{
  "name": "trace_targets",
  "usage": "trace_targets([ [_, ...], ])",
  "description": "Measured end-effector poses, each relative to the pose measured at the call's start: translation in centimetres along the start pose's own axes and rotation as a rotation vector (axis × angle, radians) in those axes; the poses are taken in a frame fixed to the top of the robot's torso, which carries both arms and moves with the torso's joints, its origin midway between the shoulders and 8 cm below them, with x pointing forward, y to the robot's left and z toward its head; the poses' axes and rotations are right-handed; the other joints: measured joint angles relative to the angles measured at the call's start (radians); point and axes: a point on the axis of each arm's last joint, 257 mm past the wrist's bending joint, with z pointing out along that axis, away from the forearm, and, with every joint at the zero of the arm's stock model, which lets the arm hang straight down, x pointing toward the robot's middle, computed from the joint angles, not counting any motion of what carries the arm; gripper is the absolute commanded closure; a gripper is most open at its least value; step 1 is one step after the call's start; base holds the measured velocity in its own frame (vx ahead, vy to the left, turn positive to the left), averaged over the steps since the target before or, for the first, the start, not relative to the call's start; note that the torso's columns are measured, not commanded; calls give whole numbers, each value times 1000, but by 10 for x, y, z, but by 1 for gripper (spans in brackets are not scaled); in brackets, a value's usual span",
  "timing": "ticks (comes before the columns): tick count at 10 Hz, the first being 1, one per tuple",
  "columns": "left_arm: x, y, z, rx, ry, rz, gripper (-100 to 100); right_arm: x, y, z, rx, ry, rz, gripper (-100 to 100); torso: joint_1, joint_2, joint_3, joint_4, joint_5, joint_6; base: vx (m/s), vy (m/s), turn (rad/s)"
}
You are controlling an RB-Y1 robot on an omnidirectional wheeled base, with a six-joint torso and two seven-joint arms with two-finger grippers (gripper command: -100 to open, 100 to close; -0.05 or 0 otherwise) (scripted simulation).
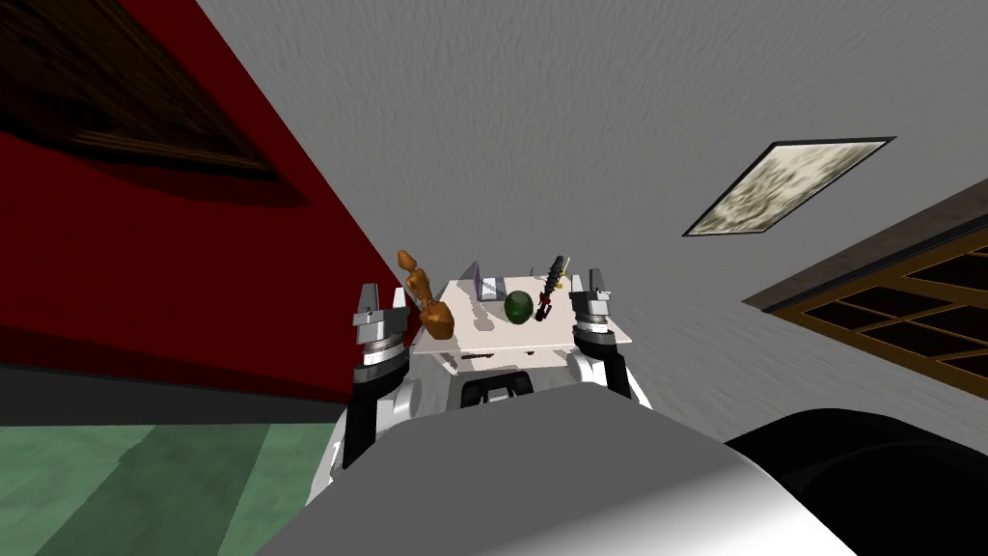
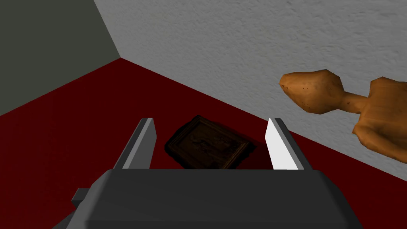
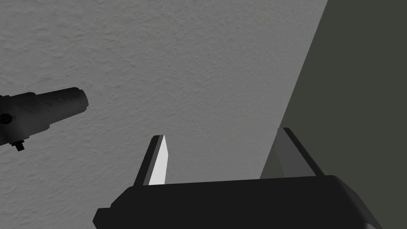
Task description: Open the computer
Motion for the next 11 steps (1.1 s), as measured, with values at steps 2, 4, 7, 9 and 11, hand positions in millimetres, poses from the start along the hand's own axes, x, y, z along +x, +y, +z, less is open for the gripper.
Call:
trace_targets([
  [2,0,0,0,0,0,0,0,0,0,0,0,0,0,0,0,148,-295,148,0,0,0,0,0],
  [4,0,0,0,0,0,0,0,0,0,0,0,0,0,-100,0,295,-590,295,0,0,-39,38,19],
  [7,0,0,0,0,0,-1,0,-2,-6,-1,1,65,-103,-100,5,344,-682,342,2,0,-112,180,61],
  [9,0,0,0,0,0,0,0,-6,-11,-3,2,103,-193,-100,0,340,-685,342,0,0,-60,211,97],
  [11,0,0,0,0,0,0,0,-14,-20,-5,6,137,-303,-100,2,339,-686,341,0,0,-8,260,128],
])
